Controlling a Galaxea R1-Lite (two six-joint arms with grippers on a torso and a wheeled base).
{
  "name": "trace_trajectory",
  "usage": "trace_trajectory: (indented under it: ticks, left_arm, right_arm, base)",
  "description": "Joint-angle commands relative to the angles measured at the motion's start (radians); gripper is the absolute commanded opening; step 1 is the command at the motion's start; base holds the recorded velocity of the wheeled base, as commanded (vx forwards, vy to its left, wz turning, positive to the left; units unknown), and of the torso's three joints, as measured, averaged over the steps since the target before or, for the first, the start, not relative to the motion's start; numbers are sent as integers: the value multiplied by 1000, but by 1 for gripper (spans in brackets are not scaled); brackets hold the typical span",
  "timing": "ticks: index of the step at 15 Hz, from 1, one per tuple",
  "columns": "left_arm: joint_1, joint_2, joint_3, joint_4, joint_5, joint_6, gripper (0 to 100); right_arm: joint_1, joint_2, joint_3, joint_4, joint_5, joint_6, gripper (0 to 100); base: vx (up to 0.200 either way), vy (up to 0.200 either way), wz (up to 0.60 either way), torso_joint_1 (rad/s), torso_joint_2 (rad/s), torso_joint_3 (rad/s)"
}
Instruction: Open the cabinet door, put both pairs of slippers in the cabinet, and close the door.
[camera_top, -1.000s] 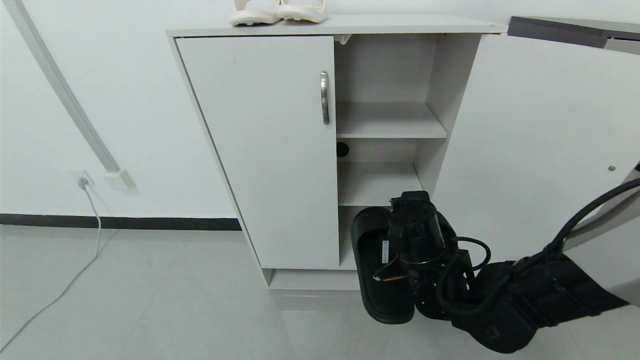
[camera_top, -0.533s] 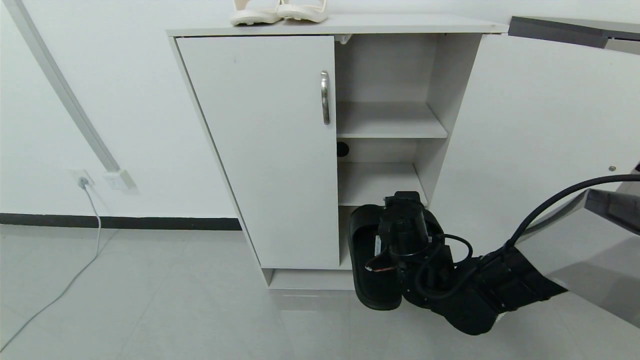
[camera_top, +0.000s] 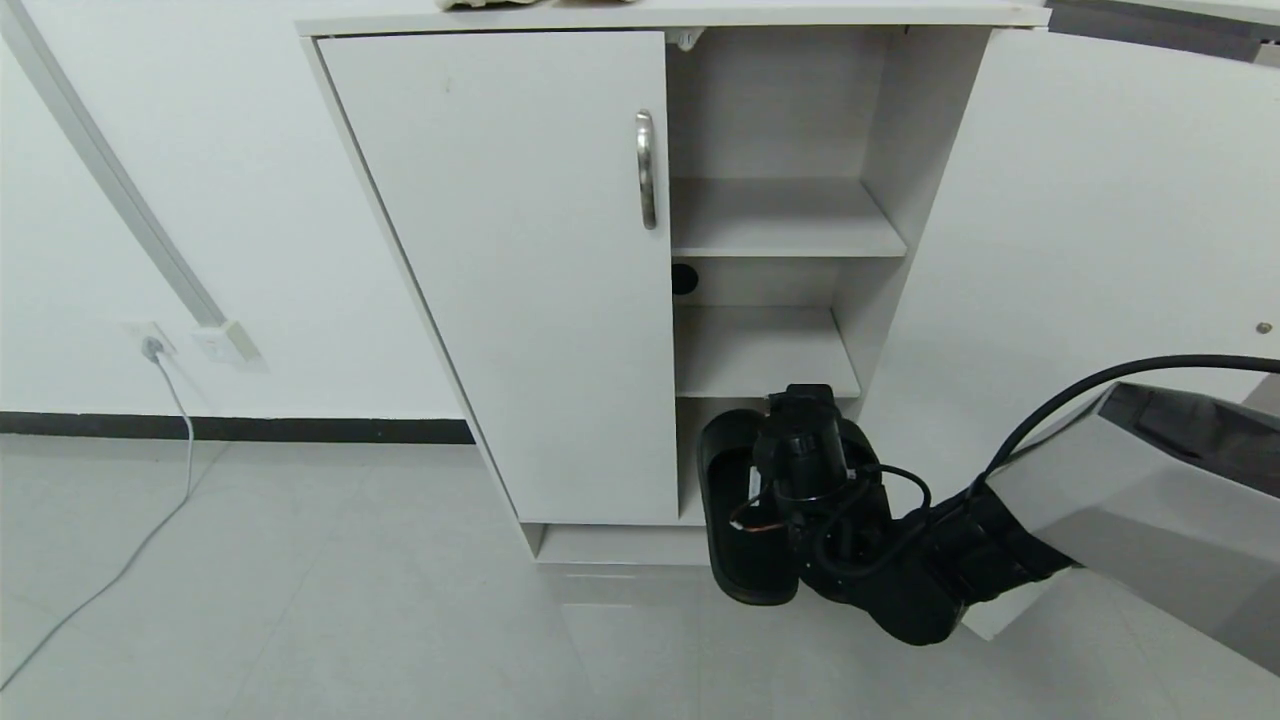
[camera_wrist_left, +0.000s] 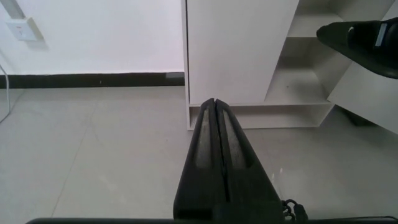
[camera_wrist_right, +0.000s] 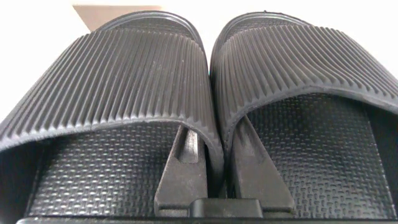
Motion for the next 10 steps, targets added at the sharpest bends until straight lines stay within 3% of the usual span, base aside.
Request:
trace_trajectory:
  ticks: [1,6,8,10]
  left_arm:
    - [0,1,0,0,0,1,0]
    - [0,1,0,0,0,-1,0]
    - [0,1,0,0,2,-1,0]
    - [0,1,0,0,2,-1,0]
  right_arm:
    - [-2,2,-1,-1,0,0,0]
    - [-1,4,-6,-7,0,-9,0]
    - [2,-2,-1,-58,0,-32,0]
    - [4,-31,53,-217,-1,-139,0]
  base:
    - [0,0,0,2,-2,-193]
    - [0,0,0,1,3,-197]
    - [0,0,0,7,0,-161]
    - [0,0,0,1,4,-31]
